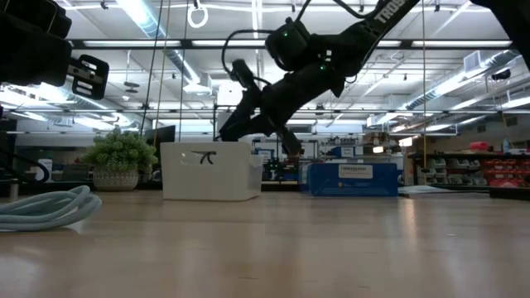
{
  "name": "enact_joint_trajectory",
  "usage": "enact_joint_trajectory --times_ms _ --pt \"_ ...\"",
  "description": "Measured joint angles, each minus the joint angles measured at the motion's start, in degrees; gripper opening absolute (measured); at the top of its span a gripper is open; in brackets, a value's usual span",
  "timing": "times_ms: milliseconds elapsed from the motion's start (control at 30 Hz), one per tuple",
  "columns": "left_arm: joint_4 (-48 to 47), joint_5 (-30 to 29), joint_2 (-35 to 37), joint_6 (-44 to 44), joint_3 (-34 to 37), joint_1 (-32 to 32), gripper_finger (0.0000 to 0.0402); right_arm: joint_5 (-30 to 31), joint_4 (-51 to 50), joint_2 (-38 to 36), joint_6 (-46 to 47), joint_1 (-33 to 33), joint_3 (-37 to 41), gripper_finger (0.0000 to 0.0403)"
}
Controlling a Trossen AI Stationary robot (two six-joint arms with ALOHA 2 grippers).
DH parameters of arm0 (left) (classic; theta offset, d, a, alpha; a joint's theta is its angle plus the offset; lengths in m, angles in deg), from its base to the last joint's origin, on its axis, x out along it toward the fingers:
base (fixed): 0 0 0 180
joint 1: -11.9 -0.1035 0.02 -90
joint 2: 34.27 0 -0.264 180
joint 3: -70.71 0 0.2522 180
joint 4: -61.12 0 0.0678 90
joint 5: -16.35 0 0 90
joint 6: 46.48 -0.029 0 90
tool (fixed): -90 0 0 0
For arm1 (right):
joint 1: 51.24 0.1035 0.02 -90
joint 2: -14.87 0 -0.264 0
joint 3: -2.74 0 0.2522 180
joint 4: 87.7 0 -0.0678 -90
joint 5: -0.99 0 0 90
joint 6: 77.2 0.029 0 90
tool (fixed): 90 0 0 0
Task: Pick and place USB-C Cables
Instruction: Put the black charger cable into the white bin
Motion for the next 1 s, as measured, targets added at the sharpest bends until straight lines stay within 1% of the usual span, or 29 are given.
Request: enact_joint_trajectory --times_ms 100,233,300,433,600,733,833,933,1000 --pt "0.03 0.02 0.01 0.02 0.0 -0.02 0.0011 3.03 0.22 0.59 1.99 0.02 0.0 0.0048" --pt "0.03 0.01 -0.01 0.01 0.01 -0.01 0.0011 8.38 0.4 0.59 2.27 0.07 0.02 0.0052" --pt "0.02 0.0 -0.01 0.03 0.0 -0.01 0.0011 9.17 0.48 0.59 1.92 0.04 0.02 0.0057" --pt "0.05 0.0 0.01 0.04 0.0 -0.02 0.0011 10.85 -0.38 0.59 -3.56 0.17 0.02 0.0074" --pt "0.03 0.0 0.01 0.01 0.0 -0.02 0.0011 11.08 -0.25 0.59 -3.64 0.26 0.02 0.011" --pt "0.03 0.0 0.01 0.01 0.0 0.0 0.0011 9.21 0.82 0.59 -3.59 0.28 0.02 0.015" --pt "0.05 0.01 0.0 0.02 0.01 -0.01 0.0011 5.46 2.35 0.59 -4.27 0.28 0.02 0.0181" --pt "0.05 0.02 0.01 0.03 0.0 -0.02 0.0011 1.17 3.4 0.46 -7.9 0.26 0.0 0.0208" --pt "0.05 0.0 0.01 0.01 0.0 -0.02 0.0011 -0.3 3.06 0.44 -10.69 0.28 0.0 0.022"
